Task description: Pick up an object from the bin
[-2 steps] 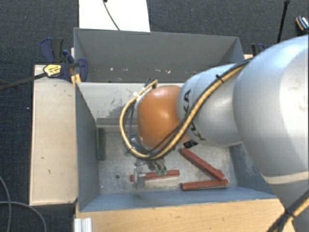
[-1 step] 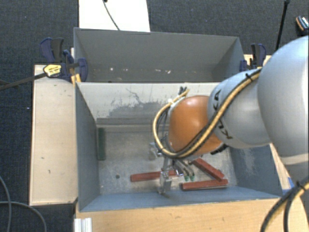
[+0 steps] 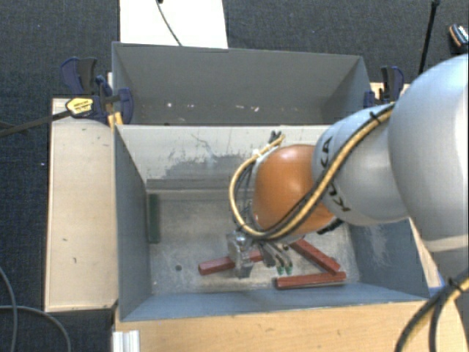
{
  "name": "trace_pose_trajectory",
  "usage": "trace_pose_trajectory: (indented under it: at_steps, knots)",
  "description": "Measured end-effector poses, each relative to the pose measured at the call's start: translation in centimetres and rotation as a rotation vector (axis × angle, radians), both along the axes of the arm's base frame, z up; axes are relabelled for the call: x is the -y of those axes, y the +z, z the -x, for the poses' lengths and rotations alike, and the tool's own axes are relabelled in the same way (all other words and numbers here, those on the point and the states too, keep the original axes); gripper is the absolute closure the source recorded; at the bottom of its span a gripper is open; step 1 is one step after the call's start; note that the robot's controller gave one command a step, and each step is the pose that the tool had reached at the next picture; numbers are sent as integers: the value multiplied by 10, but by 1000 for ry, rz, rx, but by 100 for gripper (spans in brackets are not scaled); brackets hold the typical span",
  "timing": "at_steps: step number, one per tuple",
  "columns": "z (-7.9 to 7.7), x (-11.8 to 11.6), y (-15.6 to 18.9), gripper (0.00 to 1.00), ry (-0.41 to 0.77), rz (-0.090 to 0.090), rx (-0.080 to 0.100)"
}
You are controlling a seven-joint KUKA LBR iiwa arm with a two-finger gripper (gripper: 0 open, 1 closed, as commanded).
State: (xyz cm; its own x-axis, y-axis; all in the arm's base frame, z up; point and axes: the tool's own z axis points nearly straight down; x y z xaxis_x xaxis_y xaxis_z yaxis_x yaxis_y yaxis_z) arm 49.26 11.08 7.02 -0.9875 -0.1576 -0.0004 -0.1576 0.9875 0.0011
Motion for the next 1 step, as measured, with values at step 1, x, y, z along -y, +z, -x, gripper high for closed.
trace_pose_trajectory:
  at_steps: [1]
  knots:
    - [-28,-5,136,100,27,-1,11]
